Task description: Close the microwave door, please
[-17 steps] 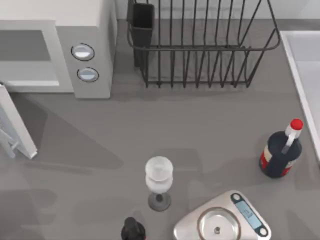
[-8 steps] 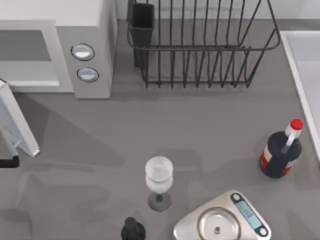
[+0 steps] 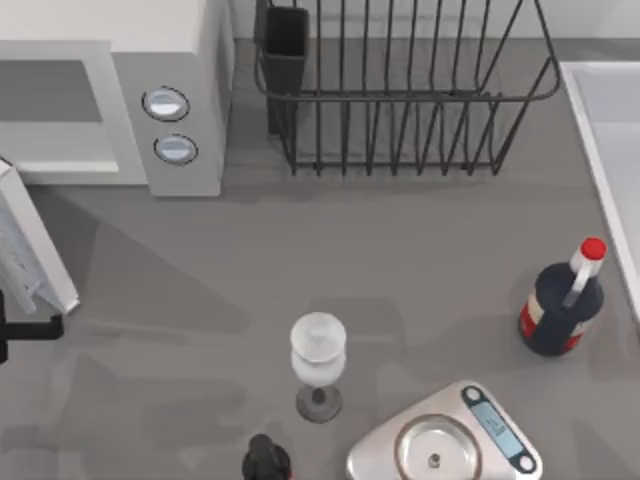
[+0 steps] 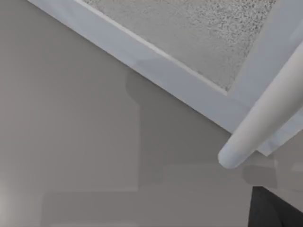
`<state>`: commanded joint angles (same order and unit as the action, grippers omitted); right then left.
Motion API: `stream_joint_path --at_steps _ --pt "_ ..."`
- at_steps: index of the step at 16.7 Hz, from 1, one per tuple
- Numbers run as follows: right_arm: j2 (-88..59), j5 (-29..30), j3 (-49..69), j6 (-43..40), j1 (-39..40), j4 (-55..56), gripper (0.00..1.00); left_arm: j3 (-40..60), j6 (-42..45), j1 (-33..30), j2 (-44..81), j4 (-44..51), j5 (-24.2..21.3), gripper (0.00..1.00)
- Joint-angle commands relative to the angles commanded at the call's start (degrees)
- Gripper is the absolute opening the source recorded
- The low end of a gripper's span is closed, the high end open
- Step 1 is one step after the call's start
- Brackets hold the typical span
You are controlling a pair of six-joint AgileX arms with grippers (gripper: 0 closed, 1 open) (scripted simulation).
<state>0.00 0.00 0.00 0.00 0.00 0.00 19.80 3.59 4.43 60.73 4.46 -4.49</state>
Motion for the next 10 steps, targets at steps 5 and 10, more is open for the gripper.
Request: stream_joint_path --at_steps 5,10 --pt "0.0 0.0 0.0 0.0 0.0 0.0 1.0 4.5 -0.3 -0.5 6.8 -2.9 0.3 0.0" --pt "0.0 0.0 0.0 0.0 0.0 0.0 1.0 13.2 -0.9 -1.7 23.2 -9.0 1.0 0.0"
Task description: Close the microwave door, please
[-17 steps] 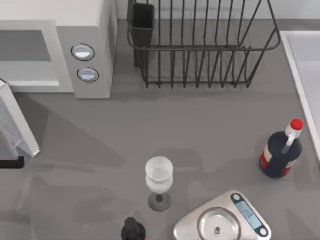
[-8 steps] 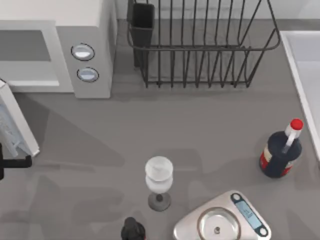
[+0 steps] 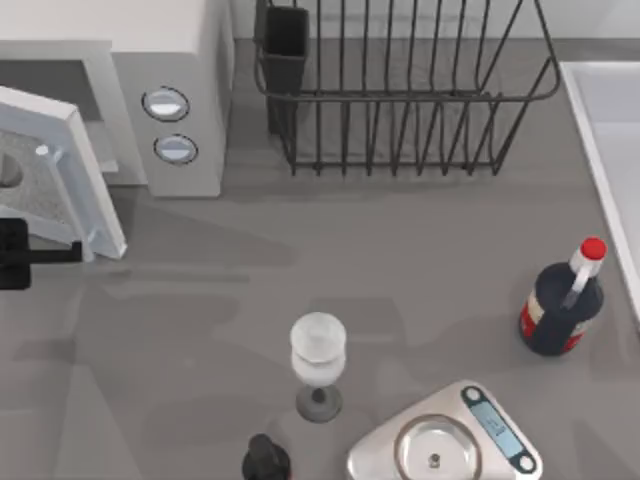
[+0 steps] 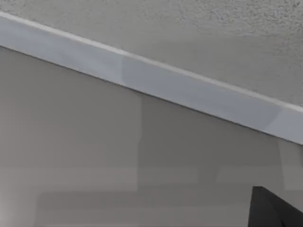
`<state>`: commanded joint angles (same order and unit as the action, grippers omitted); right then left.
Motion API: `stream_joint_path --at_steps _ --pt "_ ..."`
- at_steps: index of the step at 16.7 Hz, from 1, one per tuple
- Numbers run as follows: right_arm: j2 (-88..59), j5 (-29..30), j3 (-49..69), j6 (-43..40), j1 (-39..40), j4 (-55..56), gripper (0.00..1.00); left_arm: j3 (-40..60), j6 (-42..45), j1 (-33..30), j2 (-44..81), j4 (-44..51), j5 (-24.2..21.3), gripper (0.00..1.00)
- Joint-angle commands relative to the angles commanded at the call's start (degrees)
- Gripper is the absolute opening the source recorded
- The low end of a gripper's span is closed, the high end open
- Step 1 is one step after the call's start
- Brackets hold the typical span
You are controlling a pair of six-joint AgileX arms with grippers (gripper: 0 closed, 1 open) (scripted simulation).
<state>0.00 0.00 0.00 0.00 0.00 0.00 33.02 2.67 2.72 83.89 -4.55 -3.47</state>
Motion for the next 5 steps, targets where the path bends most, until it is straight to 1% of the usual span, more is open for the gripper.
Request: stream_joint_path --at_steps 2,5 --pt "0.0 0.0 0.0 0.0 0.0 0.0 1.0 2.6 -0.2 -0.4 4.1 -1.9 0.2 0.0" --pt "0.0 0.0 0.0 0.0 0.0 0.0 1.0 4.0 -0.3 -0.6 5.9 -2.9 0.4 0.0"
